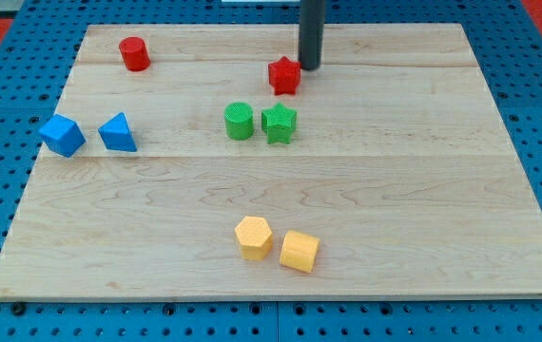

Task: Push the red star into the green star

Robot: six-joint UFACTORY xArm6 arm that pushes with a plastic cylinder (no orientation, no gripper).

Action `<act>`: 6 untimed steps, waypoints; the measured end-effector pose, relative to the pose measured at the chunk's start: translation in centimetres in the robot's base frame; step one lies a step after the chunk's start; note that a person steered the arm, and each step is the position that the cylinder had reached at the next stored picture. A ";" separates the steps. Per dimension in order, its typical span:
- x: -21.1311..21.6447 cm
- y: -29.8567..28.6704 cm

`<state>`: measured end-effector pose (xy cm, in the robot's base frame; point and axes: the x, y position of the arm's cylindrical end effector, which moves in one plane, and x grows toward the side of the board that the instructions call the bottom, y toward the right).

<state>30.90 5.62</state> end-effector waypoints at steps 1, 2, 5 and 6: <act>3.3 -3.4; -2.2 -1.9; 0.8 -6.3; 0.1 -6.9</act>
